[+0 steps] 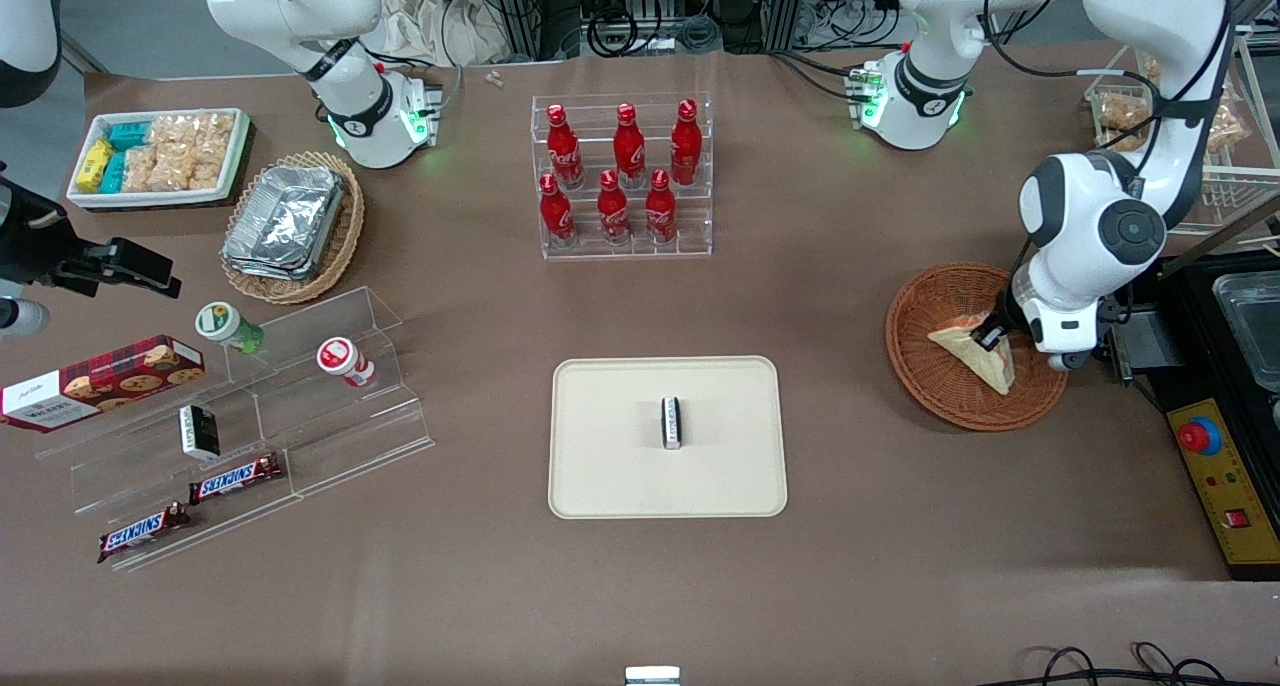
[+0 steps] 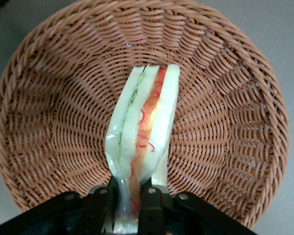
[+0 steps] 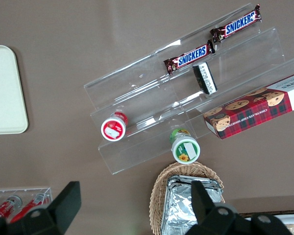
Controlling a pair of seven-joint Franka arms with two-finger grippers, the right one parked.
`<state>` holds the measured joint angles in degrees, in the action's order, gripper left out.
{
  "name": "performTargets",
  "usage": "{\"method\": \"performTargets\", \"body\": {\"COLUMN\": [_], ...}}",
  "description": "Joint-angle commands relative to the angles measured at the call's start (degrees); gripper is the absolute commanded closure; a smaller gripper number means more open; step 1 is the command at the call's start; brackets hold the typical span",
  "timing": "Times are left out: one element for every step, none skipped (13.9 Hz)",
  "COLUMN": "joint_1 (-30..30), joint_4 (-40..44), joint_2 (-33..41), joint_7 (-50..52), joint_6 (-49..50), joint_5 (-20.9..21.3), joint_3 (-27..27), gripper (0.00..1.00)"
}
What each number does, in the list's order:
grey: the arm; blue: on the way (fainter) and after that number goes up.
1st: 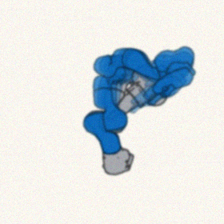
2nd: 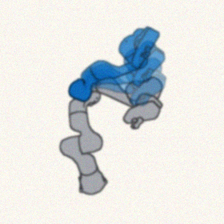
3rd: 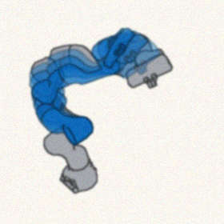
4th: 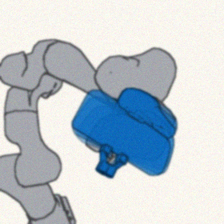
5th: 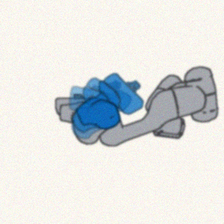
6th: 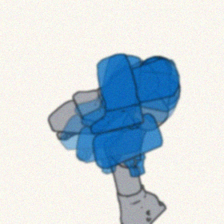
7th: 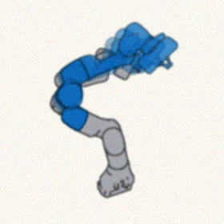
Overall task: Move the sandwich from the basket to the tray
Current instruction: 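Close the left gripper on the sandwich's wrapped edge, then lift the sandwich out of the basket with the left gripper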
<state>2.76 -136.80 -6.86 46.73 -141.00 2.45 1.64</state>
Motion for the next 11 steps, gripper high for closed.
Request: {"method": "performTargets", "body": {"joint_1": [0.2,0.2,0.2,0.0,-0.3,-0.5,-0.5,-0.5,-0.6,-0.6,-0.5], "joint_4": [2.6,5.2,8.8,13.1,17.5,21.2,24.6,28.0,31.1,34.1,36.7], "joint_2": [4.0,4.1,4.0,3.8,3.4,3.3,3.3,2.9,2.5,2.0,1.8], "joint_7": [-0.7,-1.5,-2.2,-2.9,-3.7,-4.3,-5.3,-7.0,-8.2,-8.8,-9.2], "joint_6": [6.9,10.6,15.3,20.7,25.7,29.7,33.1,36.5,39.5,41.8,43.3], "joint_5": [1.9,1.9,1.9,1.9,1.9,1.9,1.9,1.8,1.8,1.8,1.7], "joint_3": [0.4,0.4,0.6,0.6,0.7,0.7,0.8,1.2,2.0,2.9,4.4], "gripper": [1.00,1.00,1.00,1.00,1.00,1.00,1.00,1.00,1.00,1.00,1.00]}}
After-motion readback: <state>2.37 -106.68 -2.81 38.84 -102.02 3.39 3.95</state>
